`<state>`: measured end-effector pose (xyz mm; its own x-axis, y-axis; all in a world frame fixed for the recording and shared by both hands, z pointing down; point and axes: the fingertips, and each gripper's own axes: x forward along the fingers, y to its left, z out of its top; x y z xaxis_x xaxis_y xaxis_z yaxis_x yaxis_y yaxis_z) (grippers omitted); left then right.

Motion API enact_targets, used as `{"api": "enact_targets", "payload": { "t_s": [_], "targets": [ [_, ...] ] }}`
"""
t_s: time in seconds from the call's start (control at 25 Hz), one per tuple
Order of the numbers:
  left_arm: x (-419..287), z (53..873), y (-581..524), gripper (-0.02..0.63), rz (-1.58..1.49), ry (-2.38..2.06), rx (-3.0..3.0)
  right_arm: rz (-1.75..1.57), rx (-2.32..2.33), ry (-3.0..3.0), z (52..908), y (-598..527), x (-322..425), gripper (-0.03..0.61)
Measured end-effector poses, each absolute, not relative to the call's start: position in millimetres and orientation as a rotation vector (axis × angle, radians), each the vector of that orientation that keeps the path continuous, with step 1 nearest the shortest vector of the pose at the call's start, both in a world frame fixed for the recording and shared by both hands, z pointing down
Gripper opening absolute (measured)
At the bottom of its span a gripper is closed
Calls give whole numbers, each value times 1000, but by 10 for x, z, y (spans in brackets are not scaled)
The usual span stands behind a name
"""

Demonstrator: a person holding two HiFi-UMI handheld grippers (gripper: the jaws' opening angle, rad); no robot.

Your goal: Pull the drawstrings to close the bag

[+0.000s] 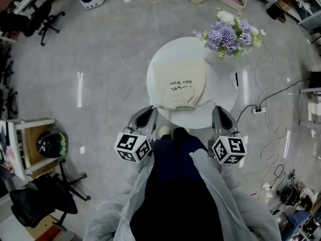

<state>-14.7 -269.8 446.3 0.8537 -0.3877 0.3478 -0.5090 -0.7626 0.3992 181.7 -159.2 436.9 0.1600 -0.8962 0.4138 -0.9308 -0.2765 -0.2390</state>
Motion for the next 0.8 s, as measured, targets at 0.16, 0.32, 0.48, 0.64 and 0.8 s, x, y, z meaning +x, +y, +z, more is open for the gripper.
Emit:
{"api": "enact_targets", "payload": {
  "t_s": [0.16,0.32,0.48,0.64,0.8],
  "targets": [
    [-128,4480,-2695,31,351,-660,2544,729,2318,-1836,4378,-1573,1833,18],
    [-132,4493,-2708,31,374,-675,2553,699,2290,-1832,4380,-1562,1827,18],
    [-111,4520,-2697,31,379,-683,2546,704,2280,-1839,4407,-1564,1821,18],
    [-93,4515,-2690,31,379,-687,2544,705,2270,-1839,4418,-1568,1817,18],
    [-110,4528,-2691,31,383,-698,2541,713,2265,-1839,4439,-1557,1814,18]
  ]
}}
